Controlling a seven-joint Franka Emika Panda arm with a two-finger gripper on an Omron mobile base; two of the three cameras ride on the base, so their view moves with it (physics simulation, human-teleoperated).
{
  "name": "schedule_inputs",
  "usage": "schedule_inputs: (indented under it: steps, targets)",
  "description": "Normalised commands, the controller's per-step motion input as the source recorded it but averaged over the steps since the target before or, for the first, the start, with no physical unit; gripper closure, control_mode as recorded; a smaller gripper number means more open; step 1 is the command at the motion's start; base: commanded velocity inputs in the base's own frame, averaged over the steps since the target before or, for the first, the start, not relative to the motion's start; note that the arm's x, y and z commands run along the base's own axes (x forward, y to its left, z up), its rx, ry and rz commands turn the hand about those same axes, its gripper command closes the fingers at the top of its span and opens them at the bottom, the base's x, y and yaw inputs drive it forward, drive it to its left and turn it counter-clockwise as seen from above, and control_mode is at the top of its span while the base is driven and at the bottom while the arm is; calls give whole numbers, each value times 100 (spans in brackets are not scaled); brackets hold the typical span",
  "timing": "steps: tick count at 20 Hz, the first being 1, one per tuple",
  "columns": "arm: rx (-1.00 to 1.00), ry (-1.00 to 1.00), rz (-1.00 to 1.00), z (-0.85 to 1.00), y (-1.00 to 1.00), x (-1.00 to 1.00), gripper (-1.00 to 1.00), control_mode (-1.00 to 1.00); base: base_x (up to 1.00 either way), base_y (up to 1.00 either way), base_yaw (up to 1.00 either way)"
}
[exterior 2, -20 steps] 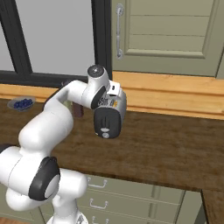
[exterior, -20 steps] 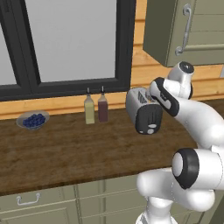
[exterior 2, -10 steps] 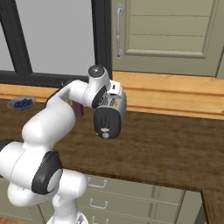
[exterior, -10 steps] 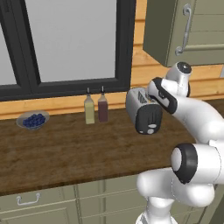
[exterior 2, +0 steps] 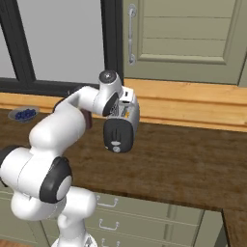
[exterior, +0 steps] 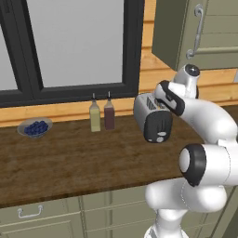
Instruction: Start the toaster. Once the lever pops up, take the bread to the plate on the dining counter.
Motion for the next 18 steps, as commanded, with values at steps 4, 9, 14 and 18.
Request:
schedule_inputs:
  steps: [4,9,14,18]
  targets:
    - [-4,0,0,-1,0,13,-100,-100,0,0,0]
    - [-6,0,0,-5,0,12,-100,-100,0,0,0]
    - [-5,0,0,-9,0,13,-100,-100,0,0,0]
    - [-2,0,0,-8,0,11,-100,-100,0,0,0]
